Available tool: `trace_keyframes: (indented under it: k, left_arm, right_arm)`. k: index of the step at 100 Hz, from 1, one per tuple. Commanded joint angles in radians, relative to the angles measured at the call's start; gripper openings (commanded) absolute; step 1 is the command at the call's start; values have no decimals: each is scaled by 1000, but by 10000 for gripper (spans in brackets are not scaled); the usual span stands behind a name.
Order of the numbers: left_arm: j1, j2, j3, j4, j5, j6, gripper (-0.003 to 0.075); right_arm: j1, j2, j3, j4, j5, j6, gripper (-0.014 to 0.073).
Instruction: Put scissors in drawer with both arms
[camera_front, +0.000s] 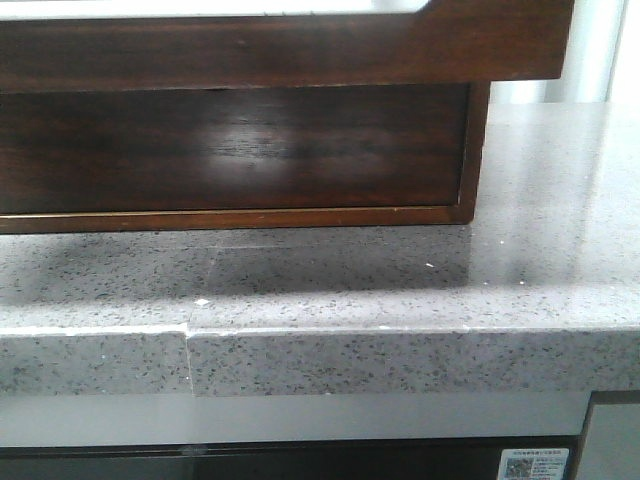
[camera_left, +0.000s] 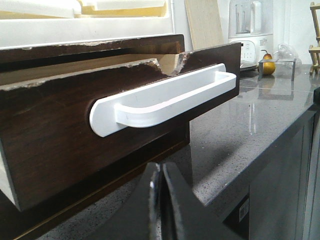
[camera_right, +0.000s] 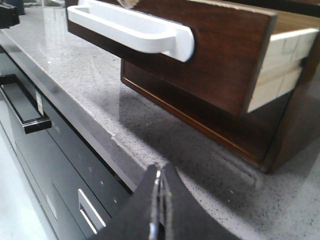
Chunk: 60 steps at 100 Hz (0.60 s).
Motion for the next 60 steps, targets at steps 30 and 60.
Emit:
trace_keyframes:
  k: [30,60]
  left_arm:
    - [-6,-25,-28,-8,-70,-16,-22]
    - [-6,-25,1,-8,-75,-16,-22]
  right_arm:
    - [-5,10,-11,24,-91,6,-41]
    - [-5,10,-11,24,-91,6,-41]
